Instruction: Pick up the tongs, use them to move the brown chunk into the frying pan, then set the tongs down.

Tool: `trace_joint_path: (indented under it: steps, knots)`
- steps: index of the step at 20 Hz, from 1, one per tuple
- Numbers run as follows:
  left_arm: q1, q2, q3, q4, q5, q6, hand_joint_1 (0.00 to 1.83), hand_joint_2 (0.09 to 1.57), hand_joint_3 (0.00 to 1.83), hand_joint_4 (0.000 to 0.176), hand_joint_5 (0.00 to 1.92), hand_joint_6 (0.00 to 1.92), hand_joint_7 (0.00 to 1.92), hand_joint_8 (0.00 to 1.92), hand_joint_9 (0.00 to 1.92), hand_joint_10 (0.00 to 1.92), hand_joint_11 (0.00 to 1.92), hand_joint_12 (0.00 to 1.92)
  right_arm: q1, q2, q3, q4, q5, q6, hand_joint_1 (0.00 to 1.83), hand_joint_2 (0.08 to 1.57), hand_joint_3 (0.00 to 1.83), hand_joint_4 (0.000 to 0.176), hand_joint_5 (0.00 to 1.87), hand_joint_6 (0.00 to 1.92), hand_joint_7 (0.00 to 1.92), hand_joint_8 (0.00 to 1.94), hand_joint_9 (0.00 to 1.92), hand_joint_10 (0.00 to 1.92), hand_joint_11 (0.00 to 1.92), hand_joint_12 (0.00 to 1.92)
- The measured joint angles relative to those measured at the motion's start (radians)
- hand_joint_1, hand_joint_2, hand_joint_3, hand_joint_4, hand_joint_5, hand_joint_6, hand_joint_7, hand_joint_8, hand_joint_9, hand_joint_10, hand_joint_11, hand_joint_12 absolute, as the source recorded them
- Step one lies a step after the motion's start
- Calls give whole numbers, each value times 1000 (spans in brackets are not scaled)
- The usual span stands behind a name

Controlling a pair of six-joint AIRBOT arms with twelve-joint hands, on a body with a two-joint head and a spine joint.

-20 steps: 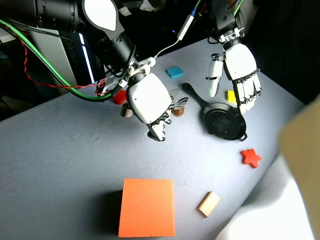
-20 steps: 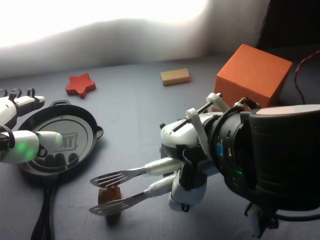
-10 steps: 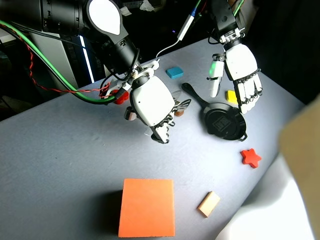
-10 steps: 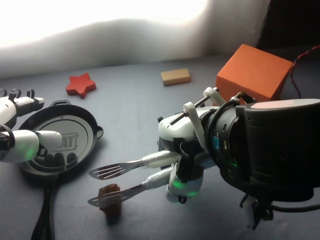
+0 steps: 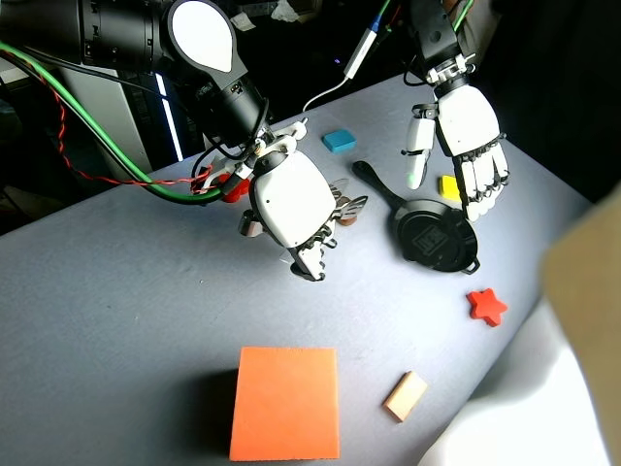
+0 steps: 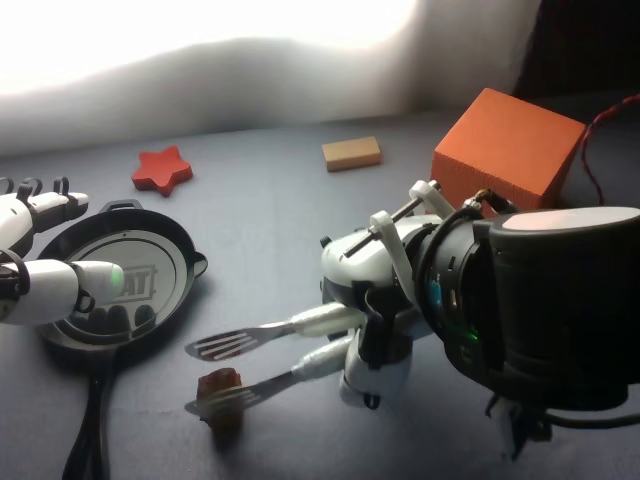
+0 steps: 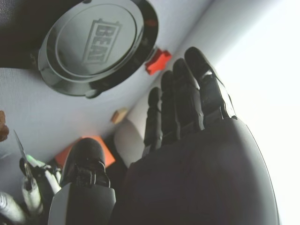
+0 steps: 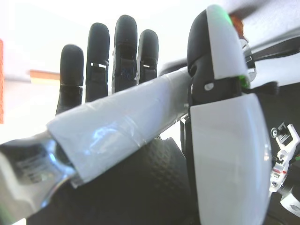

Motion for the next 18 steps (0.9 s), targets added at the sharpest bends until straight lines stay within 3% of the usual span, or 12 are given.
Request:
trace_joint_path:
  steps: [15,18]
  knots:
    - [0,-2,-8,0,0,0,5,1281,1,44,97,0,183,1,194,2,0,749,-38,-31,53,-16,8,3,1051,1143,8,0,686,362,876,6,498,754,90,1639]
    - [0,-5,-8,0,-1,0,13,1282,0,47,106,5,204,6,206,5,0,728,-45,-44,55,-32,11,4,1057,1150,10,0,815,387,953,32,601,717,230,1558]
